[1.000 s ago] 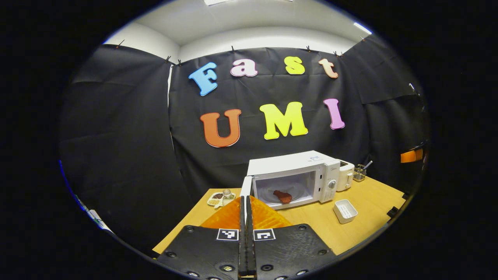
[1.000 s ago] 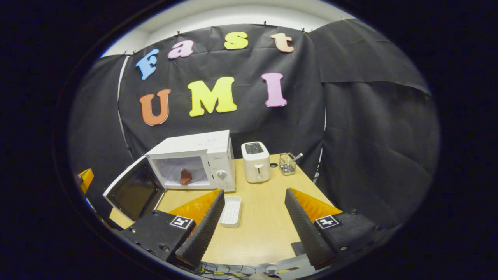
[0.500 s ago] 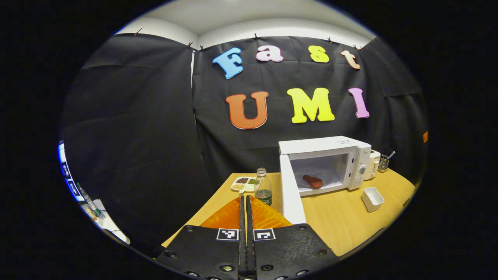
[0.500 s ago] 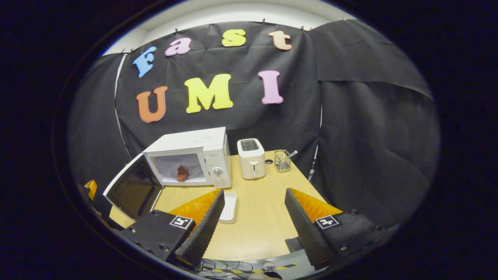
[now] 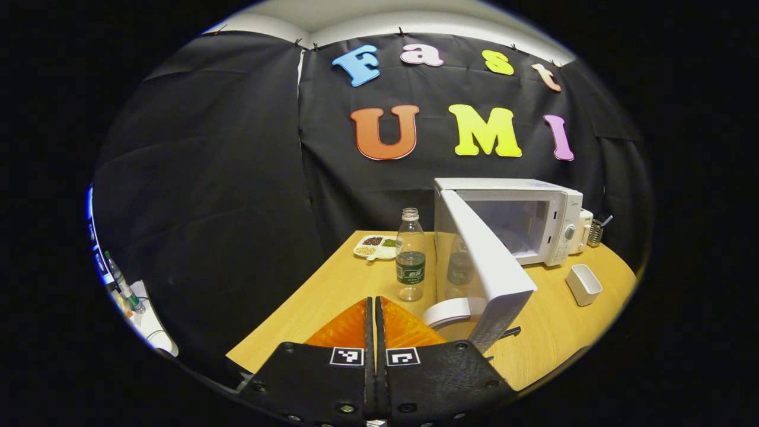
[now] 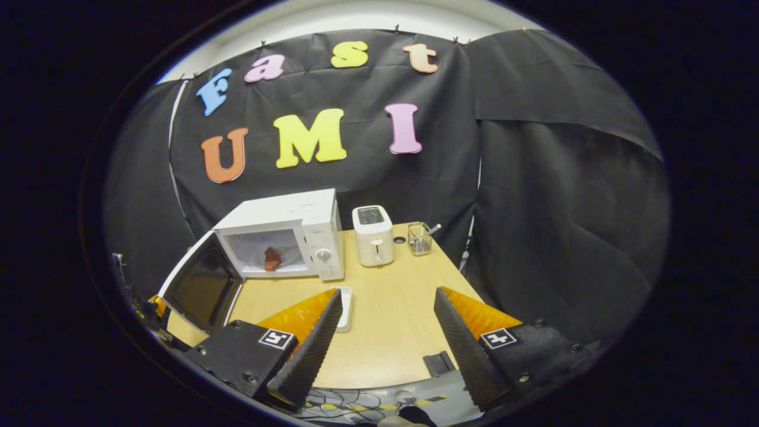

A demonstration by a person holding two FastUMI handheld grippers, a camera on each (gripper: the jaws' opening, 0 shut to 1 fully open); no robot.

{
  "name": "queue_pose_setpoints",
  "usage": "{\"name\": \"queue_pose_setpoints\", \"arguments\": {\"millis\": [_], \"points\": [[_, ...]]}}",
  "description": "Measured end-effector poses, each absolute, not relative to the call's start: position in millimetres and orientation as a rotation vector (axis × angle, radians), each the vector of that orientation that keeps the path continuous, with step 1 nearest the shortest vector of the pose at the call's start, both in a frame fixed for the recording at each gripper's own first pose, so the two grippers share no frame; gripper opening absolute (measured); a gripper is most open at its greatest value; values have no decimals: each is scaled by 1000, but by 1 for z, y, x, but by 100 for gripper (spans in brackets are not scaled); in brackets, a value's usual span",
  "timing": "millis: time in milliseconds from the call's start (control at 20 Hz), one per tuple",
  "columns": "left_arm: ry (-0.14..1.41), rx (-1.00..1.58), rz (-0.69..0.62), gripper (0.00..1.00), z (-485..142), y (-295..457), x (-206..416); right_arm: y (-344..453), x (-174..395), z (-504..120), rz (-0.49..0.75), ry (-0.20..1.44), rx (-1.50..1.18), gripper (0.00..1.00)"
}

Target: Open the microwave oven with the left hand, put the food in, and close the microwave oven.

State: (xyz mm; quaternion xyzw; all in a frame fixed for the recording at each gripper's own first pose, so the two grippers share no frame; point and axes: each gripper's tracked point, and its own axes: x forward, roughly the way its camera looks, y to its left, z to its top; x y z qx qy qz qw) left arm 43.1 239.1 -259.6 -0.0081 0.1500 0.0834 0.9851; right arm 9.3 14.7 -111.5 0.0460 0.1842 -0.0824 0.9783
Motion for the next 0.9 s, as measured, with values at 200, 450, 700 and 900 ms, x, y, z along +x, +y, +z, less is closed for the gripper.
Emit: {"name": "queue_pose_setpoints", "arguments": {"millis": [200,450,700,900], "points": [[309,-6,136,0,-263,220,41,12,5,-115,-171,378,103,91],[312,11,49,0,-263,184,41,10,3,-125,-171,403,111,99],[307,12,-73,0,-257,129,45,9,17,-135,-168,413,129,99],[293,54,-165,0,-253,88,54,-4,21,-139,-184,415,143,99]]}}
